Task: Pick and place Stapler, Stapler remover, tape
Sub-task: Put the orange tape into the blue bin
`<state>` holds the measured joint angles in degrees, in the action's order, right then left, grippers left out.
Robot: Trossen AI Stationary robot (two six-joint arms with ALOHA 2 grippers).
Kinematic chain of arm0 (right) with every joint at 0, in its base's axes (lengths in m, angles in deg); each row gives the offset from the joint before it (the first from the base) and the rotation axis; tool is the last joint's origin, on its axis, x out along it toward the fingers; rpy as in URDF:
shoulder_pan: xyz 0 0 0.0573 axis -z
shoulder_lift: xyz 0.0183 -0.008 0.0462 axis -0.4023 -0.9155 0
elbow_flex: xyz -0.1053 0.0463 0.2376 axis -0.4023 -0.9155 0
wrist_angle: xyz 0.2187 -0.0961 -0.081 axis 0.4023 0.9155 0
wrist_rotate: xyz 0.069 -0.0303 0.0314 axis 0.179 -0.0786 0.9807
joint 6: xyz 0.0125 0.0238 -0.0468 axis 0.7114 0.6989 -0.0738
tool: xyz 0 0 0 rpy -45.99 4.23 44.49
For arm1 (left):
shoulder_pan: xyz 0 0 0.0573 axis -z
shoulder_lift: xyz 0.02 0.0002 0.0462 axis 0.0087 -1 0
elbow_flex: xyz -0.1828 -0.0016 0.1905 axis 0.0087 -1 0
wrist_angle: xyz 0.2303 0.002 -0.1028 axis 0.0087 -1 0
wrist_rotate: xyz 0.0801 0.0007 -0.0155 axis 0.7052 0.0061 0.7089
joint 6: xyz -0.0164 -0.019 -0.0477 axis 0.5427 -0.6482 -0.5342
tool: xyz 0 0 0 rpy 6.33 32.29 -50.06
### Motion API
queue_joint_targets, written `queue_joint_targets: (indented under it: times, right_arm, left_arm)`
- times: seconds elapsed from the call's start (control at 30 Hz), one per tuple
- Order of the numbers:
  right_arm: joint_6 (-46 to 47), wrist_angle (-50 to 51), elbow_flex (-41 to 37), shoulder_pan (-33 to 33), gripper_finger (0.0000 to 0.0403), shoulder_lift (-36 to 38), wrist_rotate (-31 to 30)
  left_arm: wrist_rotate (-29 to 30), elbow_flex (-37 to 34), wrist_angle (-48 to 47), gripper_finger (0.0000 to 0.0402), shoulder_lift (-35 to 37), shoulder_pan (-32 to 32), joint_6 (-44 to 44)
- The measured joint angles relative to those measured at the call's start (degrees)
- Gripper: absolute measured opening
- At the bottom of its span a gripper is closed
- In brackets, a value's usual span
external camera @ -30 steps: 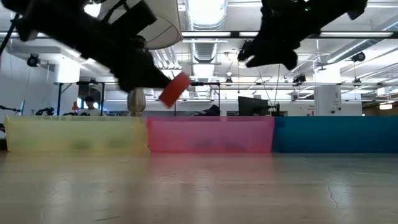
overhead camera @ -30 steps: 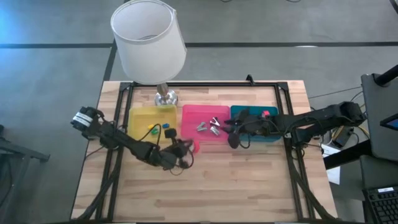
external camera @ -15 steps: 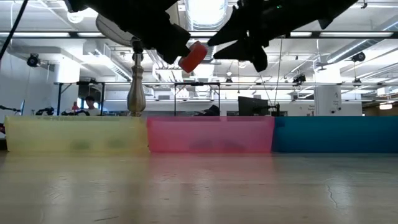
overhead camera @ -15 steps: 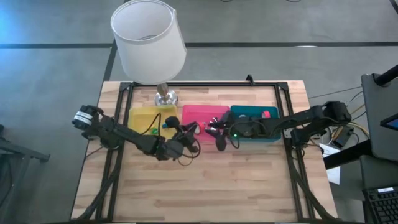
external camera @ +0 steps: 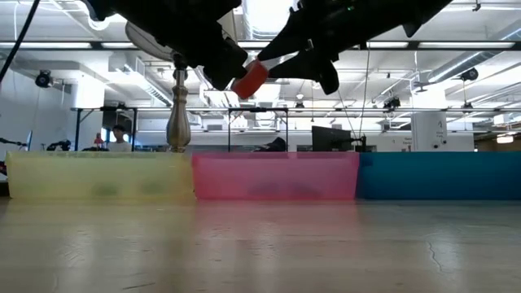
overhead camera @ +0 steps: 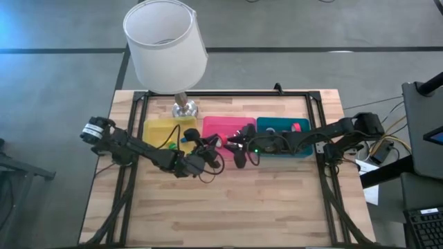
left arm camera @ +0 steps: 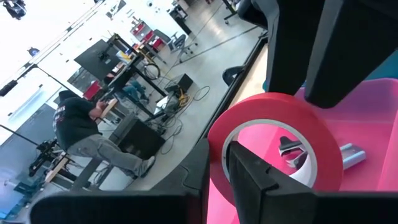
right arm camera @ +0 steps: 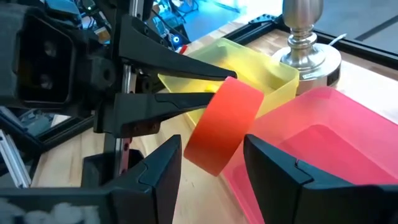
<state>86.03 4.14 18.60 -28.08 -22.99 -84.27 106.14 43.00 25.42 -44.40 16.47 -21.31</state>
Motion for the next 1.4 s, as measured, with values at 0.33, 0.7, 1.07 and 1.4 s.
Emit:
queue_joint_targets:
  times: [0.33,0.7,1.07,1.4]
  right_arm:
    - [-0.09,-2.10,0.07,0.02,0.0166,-1.20,-0.03]
    - [-2.91,-3.47,0.07,0.94,0.0166,-1.02,-0.16]
    - [-5.49,-3.28,0.07,1.97,0.0134,-0.98,-1.28]
    - [-7.32,-2.74,0.76,2.23,0.0113,-0.96,-1.73]
  left_arm:
    - [0.15,0.30,1.08,0.0049,0.00,-0.09,-1.80]
    - [0.27,1.79,1.12,0.0049,0.02,-0.13,-2.26]
    - [0.79,1.87,1.14,0.0049,0.02,-0.15,-5.42]
    - [0.51,1.87,1.14,0.0058,0.11,-0.17,-6.73]
